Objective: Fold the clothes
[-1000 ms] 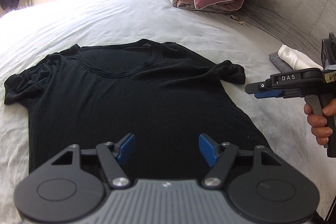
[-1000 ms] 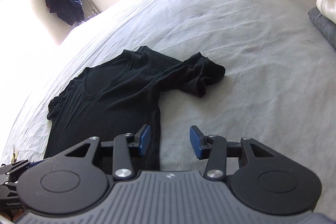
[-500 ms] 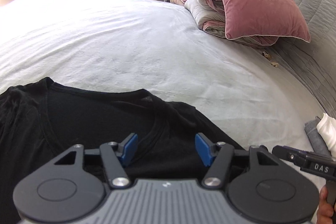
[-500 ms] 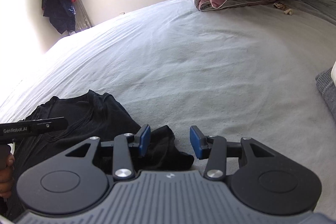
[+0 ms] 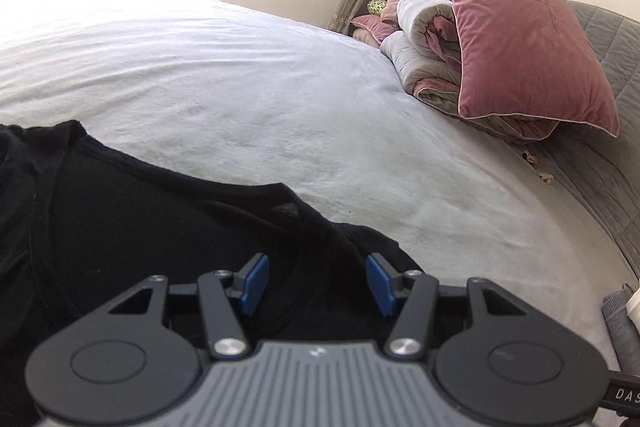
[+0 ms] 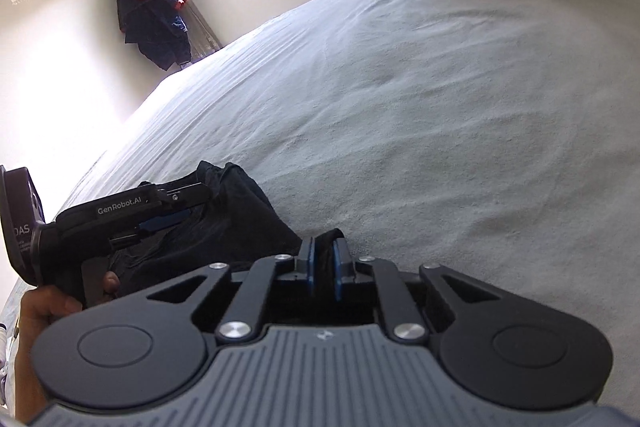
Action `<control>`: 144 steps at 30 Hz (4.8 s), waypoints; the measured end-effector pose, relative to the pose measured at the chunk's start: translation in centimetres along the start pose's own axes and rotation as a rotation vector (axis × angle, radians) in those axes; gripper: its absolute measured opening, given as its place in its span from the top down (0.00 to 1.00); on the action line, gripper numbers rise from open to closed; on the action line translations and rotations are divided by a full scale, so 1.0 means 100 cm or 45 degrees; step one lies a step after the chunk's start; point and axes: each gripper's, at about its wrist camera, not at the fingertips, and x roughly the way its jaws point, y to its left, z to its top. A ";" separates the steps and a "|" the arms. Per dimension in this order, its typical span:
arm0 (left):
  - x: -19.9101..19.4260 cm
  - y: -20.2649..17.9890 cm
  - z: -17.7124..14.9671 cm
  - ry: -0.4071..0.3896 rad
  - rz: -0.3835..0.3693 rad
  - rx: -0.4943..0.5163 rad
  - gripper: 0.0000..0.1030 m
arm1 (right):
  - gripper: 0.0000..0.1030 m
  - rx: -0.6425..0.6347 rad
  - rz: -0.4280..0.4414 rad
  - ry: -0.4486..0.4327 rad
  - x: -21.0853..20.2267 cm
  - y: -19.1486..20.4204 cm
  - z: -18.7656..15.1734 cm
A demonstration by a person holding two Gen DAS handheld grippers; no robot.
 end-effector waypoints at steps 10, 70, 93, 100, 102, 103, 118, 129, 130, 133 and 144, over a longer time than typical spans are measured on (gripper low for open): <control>-0.002 0.015 0.004 0.017 -0.012 -0.057 0.45 | 0.93 -0.286 0.419 -0.113 -0.054 0.022 -0.001; 0.071 0.037 0.030 -0.101 -0.343 -0.362 0.98 | 0.98 -0.397 -0.505 -0.187 -0.022 0.004 0.004; 0.086 0.030 0.031 -0.099 -0.172 -0.304 0.97 | 0.54 0.057 -0.147 -0.205 -0.009 -0.036 0.024; 0.081 0.029 0.032 -0.124 -0.172 -0.287 0.98 | 0.98 -0.099 -0.193 -0.121 0.020 -0.004 0.017; 0.074 0.023 0.033 -0.169 -0.170 -0.243 0.98 | 0.98 -0.118 -0.290 -0.220 0.005 -0.002 0.014; 0.070 0.021 0.034 -0.192 -0.170 -0.221 0.98 | 0.98 -0.131 -0.347 -0.266 -0.003 -0.003 0.014; 0.073 0.015 0.036 -0.072 -0.179 -0.209 0.53 | 0.97 -0.140 -0.445 -0.227 0.008 -0.026 0.013; 0.040 -0.005 0.054 0.055 -0.044 -0.112 0.30 | 0.93 -0.079 -0.331 -0.218 0.001 -0.035 0.016; 0.034 -0.007 0.053 0.062 -0.038 -0.096 0.30 | 0.90 -0.071 -0.314 -0.214 0.000 -0.037 0.017; 0.011 -0.019 0.042 0.059 -0.072 0.008 0.31 | 0.87 -0.007 -0.235 -0.208 -0.004 -0.045 0.019; -0.056 -0.083 -0.041 0.031 -0.430 0.658 0.47 | 0.88 0.197 -0.013 -0.174 -0.016 -0.069 0.023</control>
